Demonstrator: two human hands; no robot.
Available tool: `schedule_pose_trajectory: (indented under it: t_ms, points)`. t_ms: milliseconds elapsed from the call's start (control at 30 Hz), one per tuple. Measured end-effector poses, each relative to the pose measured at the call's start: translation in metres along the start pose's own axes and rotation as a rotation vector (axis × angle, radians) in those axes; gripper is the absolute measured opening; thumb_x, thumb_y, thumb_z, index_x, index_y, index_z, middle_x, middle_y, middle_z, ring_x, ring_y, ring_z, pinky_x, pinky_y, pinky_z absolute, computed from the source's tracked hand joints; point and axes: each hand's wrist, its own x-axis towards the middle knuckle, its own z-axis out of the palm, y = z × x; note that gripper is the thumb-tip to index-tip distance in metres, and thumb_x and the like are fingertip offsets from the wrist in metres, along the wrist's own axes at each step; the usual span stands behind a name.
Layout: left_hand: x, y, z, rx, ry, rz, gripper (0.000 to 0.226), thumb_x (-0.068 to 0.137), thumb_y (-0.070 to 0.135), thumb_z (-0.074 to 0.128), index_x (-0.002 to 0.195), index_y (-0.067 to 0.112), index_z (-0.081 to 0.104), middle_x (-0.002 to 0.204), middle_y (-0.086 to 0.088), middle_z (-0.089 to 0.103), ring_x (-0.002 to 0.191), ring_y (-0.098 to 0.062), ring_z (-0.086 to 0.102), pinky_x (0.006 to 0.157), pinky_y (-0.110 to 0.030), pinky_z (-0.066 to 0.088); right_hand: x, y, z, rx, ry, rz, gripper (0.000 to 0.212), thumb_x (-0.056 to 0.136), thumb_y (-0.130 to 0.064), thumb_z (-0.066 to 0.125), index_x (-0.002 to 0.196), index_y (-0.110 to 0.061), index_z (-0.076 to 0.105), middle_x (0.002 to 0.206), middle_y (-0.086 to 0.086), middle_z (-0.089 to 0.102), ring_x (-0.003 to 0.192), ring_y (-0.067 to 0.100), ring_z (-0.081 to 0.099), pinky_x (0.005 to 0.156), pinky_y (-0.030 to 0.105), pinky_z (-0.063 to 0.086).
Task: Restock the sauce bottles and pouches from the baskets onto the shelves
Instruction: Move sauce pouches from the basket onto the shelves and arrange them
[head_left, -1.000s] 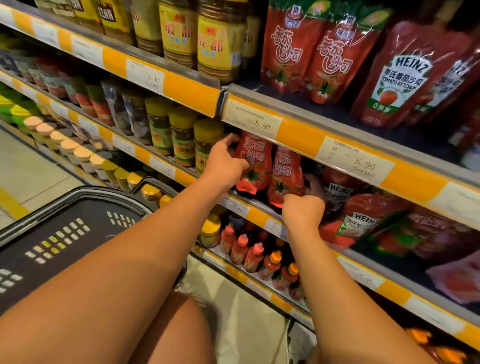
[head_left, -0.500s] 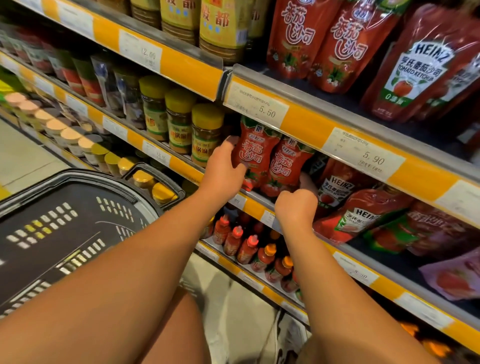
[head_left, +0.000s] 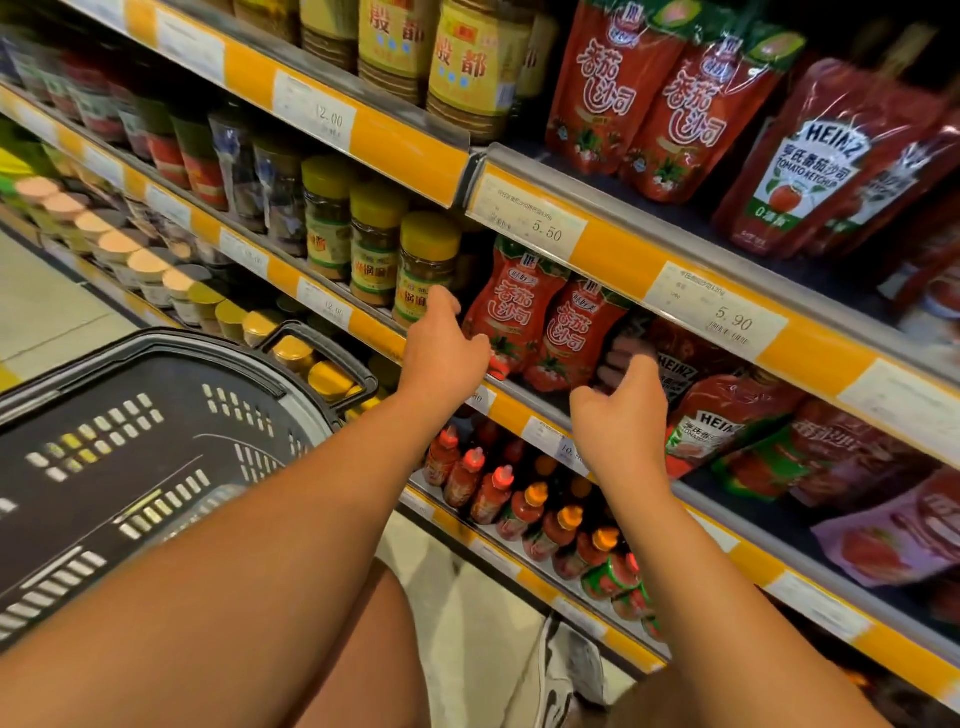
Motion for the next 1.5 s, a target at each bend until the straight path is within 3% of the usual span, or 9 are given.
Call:
schedule_pose_trajectory:
  t_ms: [167,333,633,800,900,1033,1267,1367,1500]
  points:
    - [-0.008,0.004,-0.001,0.205,-0.108,0.075,0.009,0.094,0.02,0.061,0.085,0.02,0.062,0.082,-0.001,0.063,0.077,-0.027,0.062,0.061,-0.042,0.054,-0.008,0.005,0.009,-0.277,-0.214,-0.21,0.033,0.099,-0.029,0.062,0.132,-0.029,0.058,0.129,0.0,0.059,0.111,0.019,0.058,0.083,0.034,0.047]
    - [-0.011,0.01,0.009,0.476,-0.212,0.145,0.017,0.094,0.046,0.06,0.1,0.033,0.07,0.111,-0.001,0.063,0.111,-0.028,0.057,0.093,-0.048,0.05,0.004,0.005,0.023,-0.431,-0.311,-0.147,0.06,0.102,-0.047,0.054,0.155,-0.025,0.037,0.132,0.012,0.06,0.109,0.033,0.063,0.088,0.049,0.056]
    - [0.008,0.004,0.016,0.553,-0.305,0.236,0.044,0.096,0.057,0.055,0.128,0.028,0.063,0.136,-0.013,0.055,0.133,-0.034,0.046,0.121,-0.055,0.025,0.029,0.001,0.034,-0.567,-0.453,-0.085,0.066,0.102,-0.054,0.054,0.153,-0.015,0.04,0.129,0.012,0.063,0.109,0.03,0.062,0.077,0.037,0.049]
    - [0.021,0.004,0.019,0.576,-0.338,0.266,0.043,0.097,0.054,0.053,0.122,0.021,0.065,0.125,-0.014,0.062,0.127,-0.036,0.049,0.12,-0.056,0.025,0.044,-0.003,0.037,-0.62,-0.51,-0.014,0.052,0.104,-0.053,0.051,0.144,-0.021,0.041,0.077,0.001,0.047,0.063,0.019,0.045,0.048,0.029,0.028]
    - [0.026,0.004,0.022,0.571,-0.348,0.254,0.04,0.098,0.053,0.054,0.111,0.017,0.066,0.12,-0.014,0.063,0.122,-0.037,0.052,0.117,-0.055,0.029,0.05,-0.006,0.039,-0.579,-0.49,-0.026,0.069,0.105,-0.045,0.052,0.161,-0.021,0.022,0.082,0.004,0.053,0.071,0.023,0.055,0.054,0.034,0.044]
    - [0.033,0.002,0.034,0.582,-0.352,0.281,0.039,0.098,0.05,0.053,0.123,0.021,0.063,0.136,-0.018,0.057,0.13,-0.039,0.048,0.116,-0.053,0.029,0.052,-0.002,0.043,-0.497,-0.441,-0.016,0.045,0.102,-0.039,0.056,0.139,-0.014,0.048,0.127,0.014,0.064,0.106,0.035,0.062,0.088,0.046,0.056]
    - [0.044,-0.005,0.052,0.454,-0.351,0.288,0.05,0.098,0.047,0.057,0.144,0.029,0.048,0.149,-0.015,0.044,0.132,-0.039,0.047,0.108,-0.047,0.045,0.058,-0.003,0.045,-0.592,-0.538,0.11,0.039,0.103,-0.03,0.048,0.092,0.006,0.054,0.081,0.026,0.053,0.071,0.038,0.054,0.063,0.045,0.043]
    - [0.051,-0.005,0.058,0.433,-0.354,0.277,0.049,0.098,0.045,0.058,0.141,0.024,0.049,0.146,-0.017,0.047,0.13,-0.04,0.049,0.103,-0.046,0.049,0.061,0.0,0.048,-0.565,-0.503,0.052,0.043,0.102,-0.023,0.051,0.124,0.013,0.055,0.114,0.033,0.063,0.105,0.05,0.059,0.087,0.057,0.051]
    - [0.053,-0.005,0.061,0.375,-0.298,0.292,0.046,0.097,0.041,0.061,0.138,0.021,0.055,0.143,-0.021,0.047,0.126,-0.041,0.051,0.099,-0.041,0.047,0.067,0.001,0.051,-0.459,-0.414,-0.034,0.053,0.093,-0.026,0.06,0.144,-0.02,0.05,0.126,0.012,0.066,0.108,0.039,0.062,0.082,0.041,0.052]
